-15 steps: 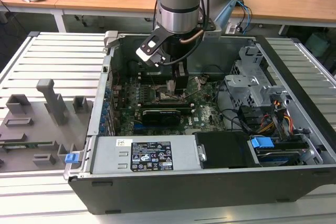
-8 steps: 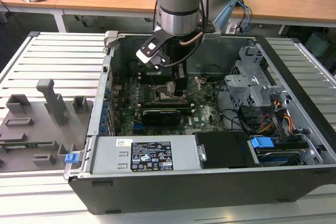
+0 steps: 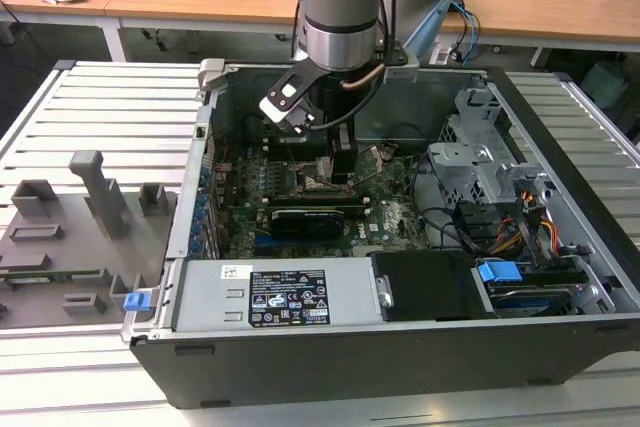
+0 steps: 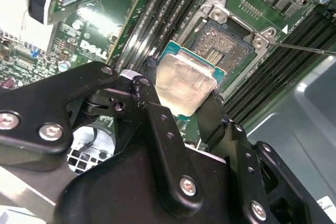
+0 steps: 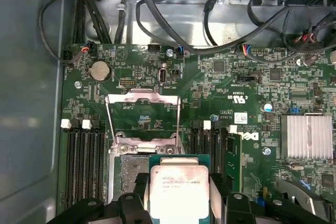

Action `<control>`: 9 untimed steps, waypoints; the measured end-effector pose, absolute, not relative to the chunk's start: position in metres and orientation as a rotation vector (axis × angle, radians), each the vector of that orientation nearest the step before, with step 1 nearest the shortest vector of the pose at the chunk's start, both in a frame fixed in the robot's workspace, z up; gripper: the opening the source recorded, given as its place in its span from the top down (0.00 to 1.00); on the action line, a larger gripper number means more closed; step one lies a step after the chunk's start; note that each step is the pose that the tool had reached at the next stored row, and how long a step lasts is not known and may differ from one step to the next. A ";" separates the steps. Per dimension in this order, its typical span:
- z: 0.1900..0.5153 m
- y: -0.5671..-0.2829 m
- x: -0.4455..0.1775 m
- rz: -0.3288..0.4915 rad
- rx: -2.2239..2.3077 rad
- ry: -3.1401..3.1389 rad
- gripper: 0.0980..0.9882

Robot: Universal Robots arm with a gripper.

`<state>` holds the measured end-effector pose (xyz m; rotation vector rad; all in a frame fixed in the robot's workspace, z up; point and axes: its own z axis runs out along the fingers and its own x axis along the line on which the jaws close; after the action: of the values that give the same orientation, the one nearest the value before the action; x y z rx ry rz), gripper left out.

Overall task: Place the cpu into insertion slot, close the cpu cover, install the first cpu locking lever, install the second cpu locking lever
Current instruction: 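Place the cpu into insertion slot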

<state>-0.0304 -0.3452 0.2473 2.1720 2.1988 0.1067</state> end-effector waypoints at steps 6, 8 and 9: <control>0.242 -0.330 -0.030 0.106 2.172 2.199 0.50; 0.239 -0.329 -0.031 0.106 2.172 2.199 0.50; 0.238 -0.329 -0.032 0.106 2.172 2.199 0.50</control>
<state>-0.0317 -0.3288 0.2383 2.1724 2.1992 0.1064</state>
